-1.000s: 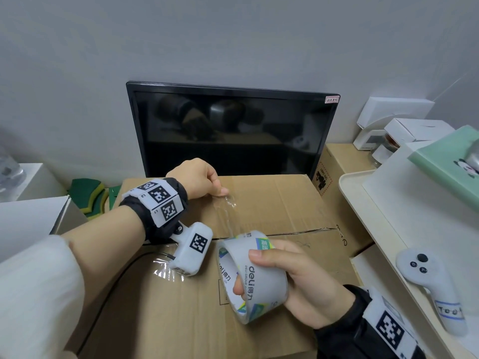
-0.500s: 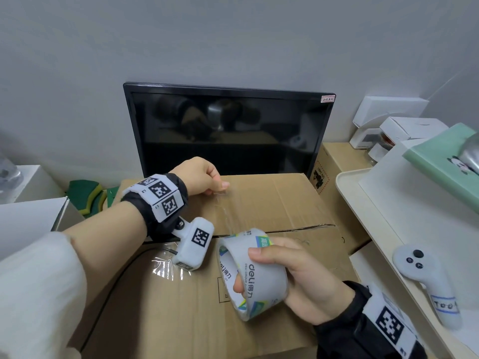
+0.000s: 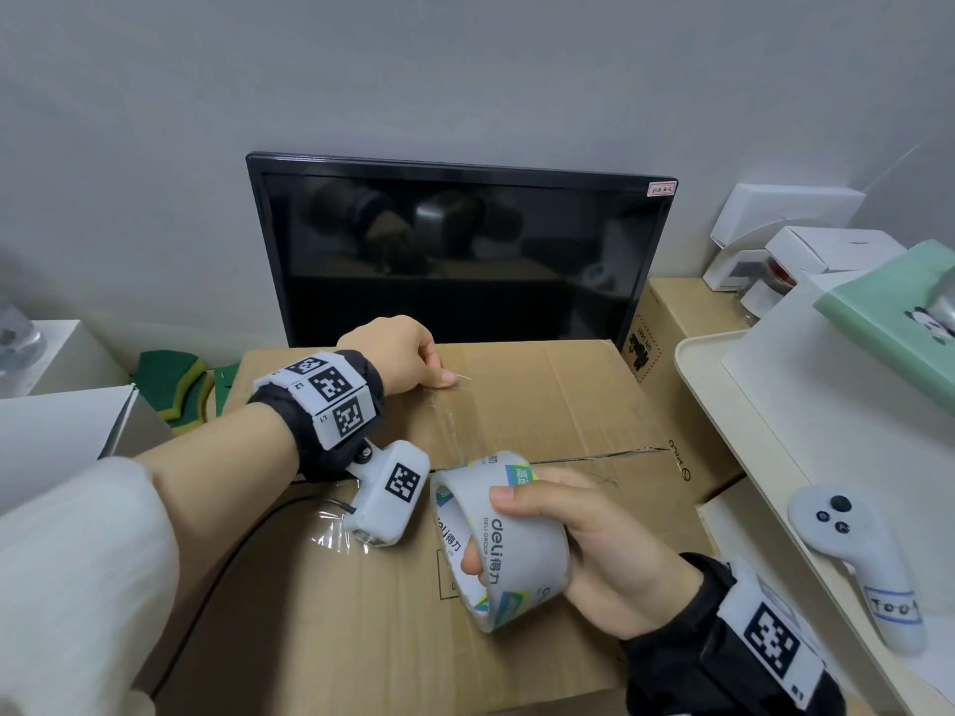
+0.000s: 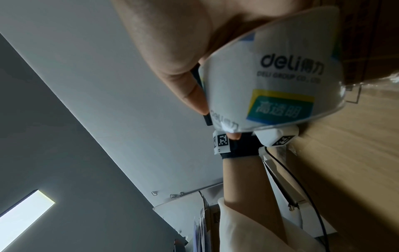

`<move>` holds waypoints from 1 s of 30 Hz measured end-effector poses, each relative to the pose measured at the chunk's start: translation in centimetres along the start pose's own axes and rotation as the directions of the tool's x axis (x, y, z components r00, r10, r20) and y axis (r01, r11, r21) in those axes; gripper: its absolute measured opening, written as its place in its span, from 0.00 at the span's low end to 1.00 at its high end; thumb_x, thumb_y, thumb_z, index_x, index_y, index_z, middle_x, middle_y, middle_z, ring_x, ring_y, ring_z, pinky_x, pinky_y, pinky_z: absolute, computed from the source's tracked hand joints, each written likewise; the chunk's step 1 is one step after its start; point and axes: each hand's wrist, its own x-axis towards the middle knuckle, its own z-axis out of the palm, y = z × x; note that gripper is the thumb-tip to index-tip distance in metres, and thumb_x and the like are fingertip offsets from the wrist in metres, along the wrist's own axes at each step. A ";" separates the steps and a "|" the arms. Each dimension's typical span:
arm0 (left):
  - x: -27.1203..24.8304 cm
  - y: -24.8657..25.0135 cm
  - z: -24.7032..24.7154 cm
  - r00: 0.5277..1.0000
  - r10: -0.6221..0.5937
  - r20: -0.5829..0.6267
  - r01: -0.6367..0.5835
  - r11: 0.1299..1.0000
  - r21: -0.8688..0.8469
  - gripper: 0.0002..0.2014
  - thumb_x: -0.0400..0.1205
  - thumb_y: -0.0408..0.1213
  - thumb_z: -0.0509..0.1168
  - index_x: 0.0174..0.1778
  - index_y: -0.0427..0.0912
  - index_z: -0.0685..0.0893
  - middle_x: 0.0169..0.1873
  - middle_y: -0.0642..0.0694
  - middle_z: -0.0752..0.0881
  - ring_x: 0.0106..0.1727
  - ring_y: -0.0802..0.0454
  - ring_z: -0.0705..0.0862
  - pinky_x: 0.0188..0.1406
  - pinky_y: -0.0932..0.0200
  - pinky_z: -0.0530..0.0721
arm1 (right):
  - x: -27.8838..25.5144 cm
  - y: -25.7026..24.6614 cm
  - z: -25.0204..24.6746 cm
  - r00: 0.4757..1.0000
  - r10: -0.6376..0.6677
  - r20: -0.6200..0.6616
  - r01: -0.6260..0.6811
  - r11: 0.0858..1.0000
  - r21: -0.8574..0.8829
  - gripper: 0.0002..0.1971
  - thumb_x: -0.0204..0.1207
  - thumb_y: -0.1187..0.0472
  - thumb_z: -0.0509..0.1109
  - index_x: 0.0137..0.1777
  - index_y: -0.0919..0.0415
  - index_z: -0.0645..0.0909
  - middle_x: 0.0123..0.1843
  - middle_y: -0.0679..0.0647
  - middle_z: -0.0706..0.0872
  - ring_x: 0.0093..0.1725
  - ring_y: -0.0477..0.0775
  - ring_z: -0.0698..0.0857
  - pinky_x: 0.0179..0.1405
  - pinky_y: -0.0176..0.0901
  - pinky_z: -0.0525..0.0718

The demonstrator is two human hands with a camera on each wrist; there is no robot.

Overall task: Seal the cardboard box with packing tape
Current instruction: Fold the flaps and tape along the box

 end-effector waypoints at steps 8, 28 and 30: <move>-0.1 -0.3 0.1 1.000 -0.003 -0.017 0.003 1.000 -0.031 0.14 0.70 0.57 0.73 0.34 0.50 0.85 0.36 0.55 0.86 0.43 0.55 0.85 0.39 0.60 0.80 | 0.1 0.1 0.0 1.000 0.020 0.006 -0.020 1.000 0.006 0.17 0.65 0.61 0.67 0.51 0.72 0.81 0.31 0.64 0.86 0.29 0.55 0.86 0.32 0.41 0.85; 0.3 -1.3 -1.1 0.988 0.144 -0.051 -0.143 0.990 0.009 0.09 0.74 0.35 0.72 0.36 0.48 0.76 0.39 0.50 0.80 0.43 0.49 0.79 0.45 0.56 0.80 | 0.1 0.3 0.0 0.999 0.041 -0.002 -0.041 0.999 0.001 0.16 0.65 0.60 0.67 0.48 0.71 0.82 0.30 0.62 0.87 0.28 0.54 0.86 0.31 0.40 0.85; -0.2 -1.1 -1.6 0.966 0.255 -0.040 -0.256 0.967 -0.014 0.07 0.76 0.31 0.69 0.40 0.49 0.80 0.45 0.51 0.80 0.48 0.50 0.80 0.48 0.61 0.78 | 0.1 0.3 0.1 0.999 0.034 0.002 -0.034 0.999 -0.010 0.15 0.65 0.60 0.67 0.47 0.70 0.82 0.31 0.62 0.87 0.29 0.54 0.86 0.32 0.40 0.85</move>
